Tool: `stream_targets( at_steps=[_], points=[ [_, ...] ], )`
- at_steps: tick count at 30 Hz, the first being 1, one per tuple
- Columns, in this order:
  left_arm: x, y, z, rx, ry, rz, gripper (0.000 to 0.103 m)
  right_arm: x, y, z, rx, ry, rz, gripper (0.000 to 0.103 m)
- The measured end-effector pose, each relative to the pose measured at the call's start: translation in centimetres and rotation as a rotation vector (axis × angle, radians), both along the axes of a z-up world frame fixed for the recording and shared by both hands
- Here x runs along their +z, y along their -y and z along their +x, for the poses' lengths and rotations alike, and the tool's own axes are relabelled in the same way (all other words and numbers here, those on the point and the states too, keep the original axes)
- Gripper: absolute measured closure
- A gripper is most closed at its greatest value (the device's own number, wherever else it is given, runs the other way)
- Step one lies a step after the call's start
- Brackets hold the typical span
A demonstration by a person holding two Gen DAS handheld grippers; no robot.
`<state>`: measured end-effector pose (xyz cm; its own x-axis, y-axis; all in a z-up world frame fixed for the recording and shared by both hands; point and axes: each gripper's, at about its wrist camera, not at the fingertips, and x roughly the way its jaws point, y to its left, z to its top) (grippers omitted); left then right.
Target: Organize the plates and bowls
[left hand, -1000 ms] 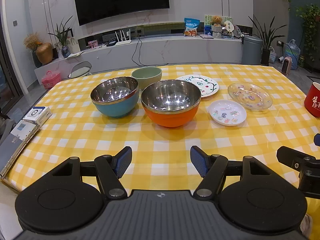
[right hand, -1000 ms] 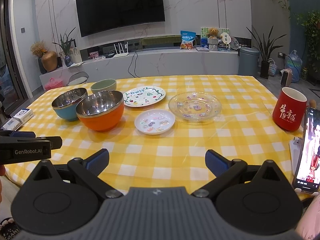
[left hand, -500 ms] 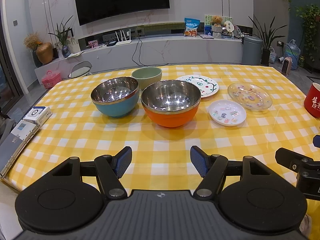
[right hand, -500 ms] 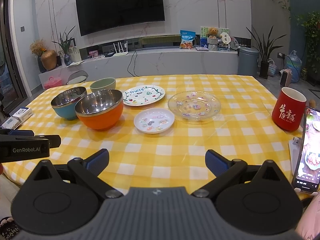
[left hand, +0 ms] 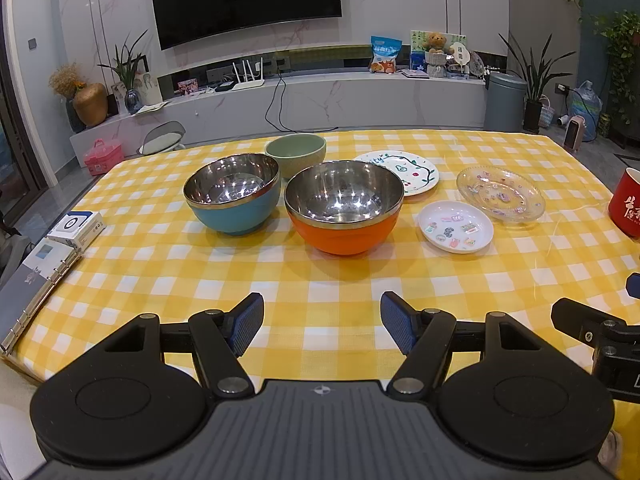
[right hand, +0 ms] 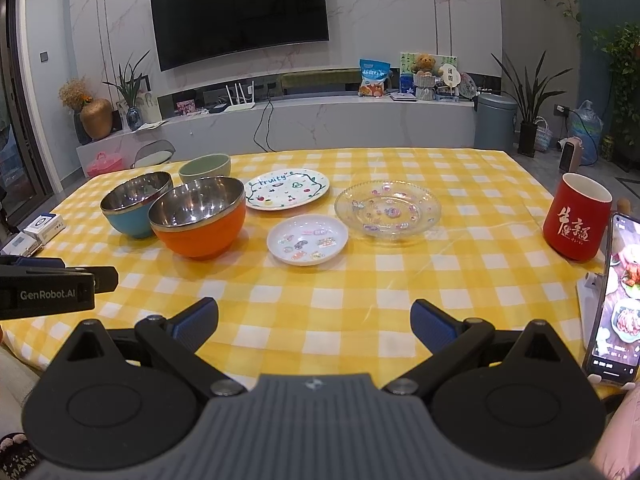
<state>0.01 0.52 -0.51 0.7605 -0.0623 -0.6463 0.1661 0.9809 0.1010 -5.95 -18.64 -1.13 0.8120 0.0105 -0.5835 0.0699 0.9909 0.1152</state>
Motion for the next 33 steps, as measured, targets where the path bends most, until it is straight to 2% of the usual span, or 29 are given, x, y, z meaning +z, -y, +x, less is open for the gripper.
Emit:
stream_targets(
  at_steps=[10, 16, 24, 27, 33],
  points=[
    [0.0, 0.0, 0.0, 0.0, -0.002, -0.001, 0.024, 0.0, 0.1, 0.0, -0.004, -0.001, 0.004, 0.003],
    [0.7, -0.2, 0.6, -0.002, -0.019, -0.028, 0.024, 0.5, 0.4, 1.2, -0.028, -0.004, 0.065, 0.003],
    [2.1, -1.6, 4.3, 0.04, -0.042, -0.072, 0.025, 1.0, -1.4, 5.8, 0.006, -0.068, 0.085, 0.003],
    [2.8, -1.8, 5.8, 0.025, -0.044, -0.094, 0.025, 1.2, -2.1, 8.0, 0.018, -0.091, 0.089, 0.01],
    [3.3, -2.9, 9.7, 0.065, -0.032, -0.081, 0.025, 1.5, -2.6, 12.2, -0.02, -0.116, 0.14, 0.013]
  ],
)
